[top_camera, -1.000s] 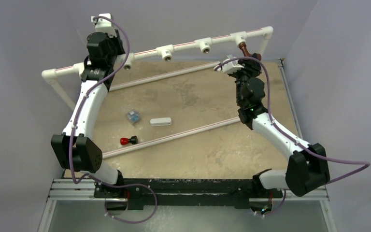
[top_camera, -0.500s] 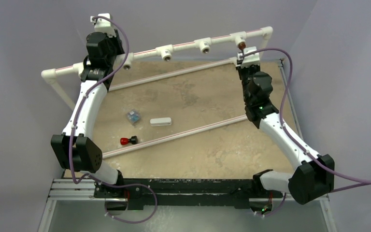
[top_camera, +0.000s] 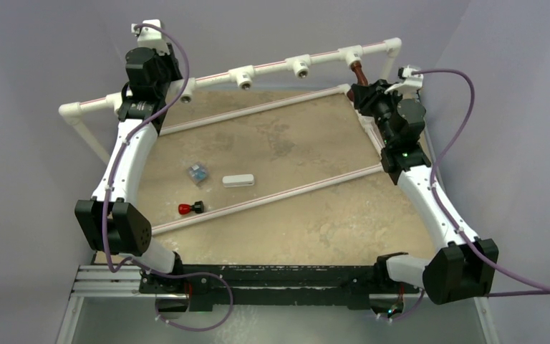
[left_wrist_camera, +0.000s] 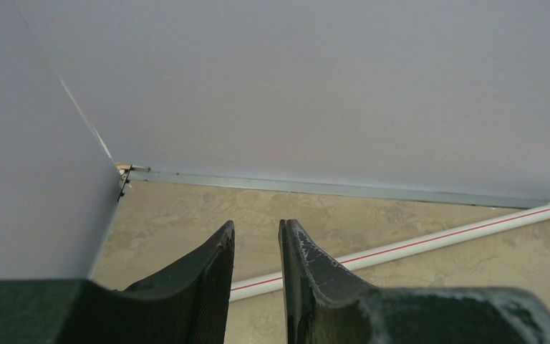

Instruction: Install the water faucets

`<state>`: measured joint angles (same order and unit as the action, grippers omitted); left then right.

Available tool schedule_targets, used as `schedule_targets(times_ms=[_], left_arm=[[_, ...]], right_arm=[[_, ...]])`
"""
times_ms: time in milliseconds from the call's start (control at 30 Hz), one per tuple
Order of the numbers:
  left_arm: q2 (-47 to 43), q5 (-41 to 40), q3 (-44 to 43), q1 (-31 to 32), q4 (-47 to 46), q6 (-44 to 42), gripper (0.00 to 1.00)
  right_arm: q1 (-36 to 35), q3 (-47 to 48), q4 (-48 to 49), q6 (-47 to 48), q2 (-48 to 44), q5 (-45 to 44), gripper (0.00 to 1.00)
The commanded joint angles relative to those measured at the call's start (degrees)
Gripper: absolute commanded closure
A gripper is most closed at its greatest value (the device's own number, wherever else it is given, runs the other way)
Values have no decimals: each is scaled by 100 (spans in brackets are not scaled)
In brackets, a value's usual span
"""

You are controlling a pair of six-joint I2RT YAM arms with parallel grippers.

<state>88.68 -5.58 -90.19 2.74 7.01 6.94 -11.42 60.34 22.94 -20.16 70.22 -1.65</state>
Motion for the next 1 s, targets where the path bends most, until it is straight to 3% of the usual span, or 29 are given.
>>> schedule_targets(times_ms=[0,333,633,800,933,967], left_arm=[[105,221,206,7,583,94,72],[88,254,204,7,589,88,72],[88,274,204,7,600,88,72],[71,303,220,7,591,105,72],[49,321,238,7,577,106,72],[38,325,239,7,582,106,72]], right_arm=[[77,358,890,-1785,-161,1583,100],[153,-105,1805,-4544,-322,1492,100],[184,-568,2500,-6477,-388,1089,100],[183,-620,2831,-7031,-347,985,100],[184,-523,2797,-7144,-413,943,90],[184,-504,2742,-7133,-443,936,84]])
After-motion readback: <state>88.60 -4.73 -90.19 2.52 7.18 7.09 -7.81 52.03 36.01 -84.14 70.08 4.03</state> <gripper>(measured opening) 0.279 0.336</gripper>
